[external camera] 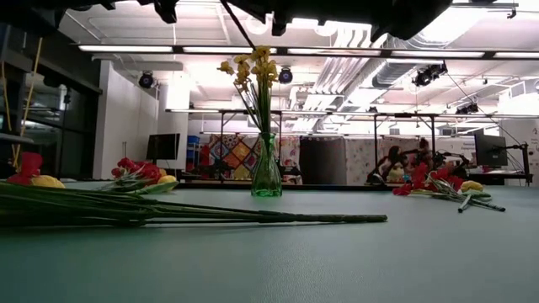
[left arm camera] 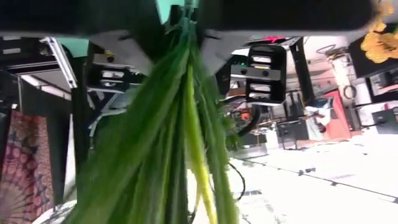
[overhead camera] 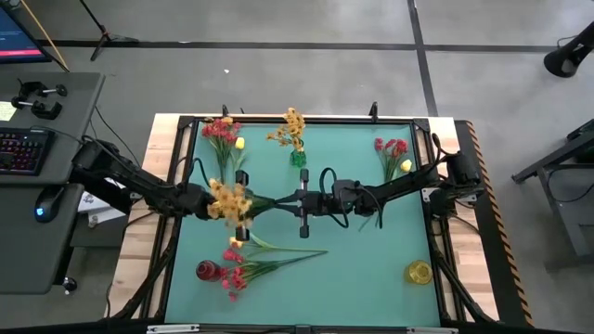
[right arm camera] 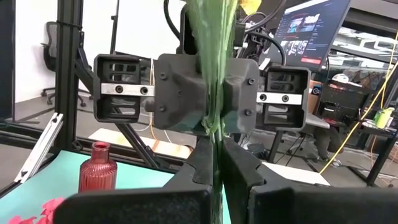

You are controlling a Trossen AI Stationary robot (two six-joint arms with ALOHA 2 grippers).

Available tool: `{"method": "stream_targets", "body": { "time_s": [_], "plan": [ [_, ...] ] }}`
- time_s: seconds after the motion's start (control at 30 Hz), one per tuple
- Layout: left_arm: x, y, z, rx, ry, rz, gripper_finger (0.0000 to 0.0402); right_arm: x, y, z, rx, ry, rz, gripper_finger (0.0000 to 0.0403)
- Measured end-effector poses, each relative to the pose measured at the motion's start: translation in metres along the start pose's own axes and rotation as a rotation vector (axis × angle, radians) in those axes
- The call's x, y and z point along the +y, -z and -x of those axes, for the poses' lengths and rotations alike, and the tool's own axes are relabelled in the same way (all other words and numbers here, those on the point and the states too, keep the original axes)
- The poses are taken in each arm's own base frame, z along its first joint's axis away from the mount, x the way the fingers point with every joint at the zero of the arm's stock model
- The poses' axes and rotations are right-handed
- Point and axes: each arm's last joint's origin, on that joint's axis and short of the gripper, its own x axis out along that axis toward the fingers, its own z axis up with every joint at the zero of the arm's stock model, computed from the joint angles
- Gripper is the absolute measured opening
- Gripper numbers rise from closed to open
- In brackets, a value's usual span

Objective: Sort flowers into vase by color
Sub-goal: Put the bottom yellow flower into the green vase

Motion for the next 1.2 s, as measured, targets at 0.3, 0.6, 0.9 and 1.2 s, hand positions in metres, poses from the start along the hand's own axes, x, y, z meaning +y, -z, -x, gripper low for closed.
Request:
{"method": "stream_targets", "body": {
  "time_s": [0.3, 0.6, 0.9, 1.2],
  "plan": [
    [0.002, 0.004, 0.000, 0.064, -0.082, -0.019, 0.0007, -0.003, -0.004, 0.005, 0.107, 0.114, -0.017, 0.0100],
    [0.013, 0.010, 0.002, 0.176, -0.297, -0.086, 0.0005, 0.003, -0.027, 0.035, 0.378, 0.262, 0.063, 0.0265],
    [0.064, 0.033, -0.015, 0.188, -0.371, -0.036, 0.0005, 0.026, -0.052, 0.069, 0.491, 0.427, 0.129, 0.0286],
    [0.091, 0.075, -0.033, 0.062, -0.517, -0.105, 0.0005, 0.044, -0.055, 0.083, 0.548, 0.560, 0.245, 0.0286]
  ]
}}
